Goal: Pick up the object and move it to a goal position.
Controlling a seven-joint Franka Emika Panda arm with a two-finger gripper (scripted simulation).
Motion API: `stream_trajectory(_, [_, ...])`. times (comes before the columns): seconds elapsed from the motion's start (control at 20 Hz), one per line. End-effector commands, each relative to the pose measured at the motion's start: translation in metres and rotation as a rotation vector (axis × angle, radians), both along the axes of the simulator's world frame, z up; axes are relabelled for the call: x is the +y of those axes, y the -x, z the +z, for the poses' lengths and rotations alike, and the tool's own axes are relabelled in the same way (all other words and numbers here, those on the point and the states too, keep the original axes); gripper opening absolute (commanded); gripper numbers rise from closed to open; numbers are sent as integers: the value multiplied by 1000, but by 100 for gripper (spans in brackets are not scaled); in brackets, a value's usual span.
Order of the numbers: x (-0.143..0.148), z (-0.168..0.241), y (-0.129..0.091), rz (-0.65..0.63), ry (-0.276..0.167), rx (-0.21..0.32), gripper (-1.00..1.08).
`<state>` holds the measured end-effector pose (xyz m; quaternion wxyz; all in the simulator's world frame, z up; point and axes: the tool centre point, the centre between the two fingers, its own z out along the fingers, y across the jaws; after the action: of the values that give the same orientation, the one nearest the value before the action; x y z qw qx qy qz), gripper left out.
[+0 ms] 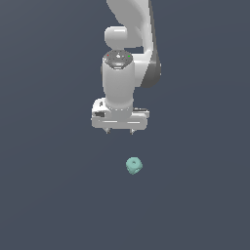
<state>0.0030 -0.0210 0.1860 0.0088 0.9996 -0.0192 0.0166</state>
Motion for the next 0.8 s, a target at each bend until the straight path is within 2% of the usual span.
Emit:
stream_trajectory(0.0, [0,0,0,0,0,0,100])
stream_trajectory(0.45, [27,2,-7,5,-14,-12,100])
stream_trajectory(0.75, [27,1,-8,14,-13,-11,100])
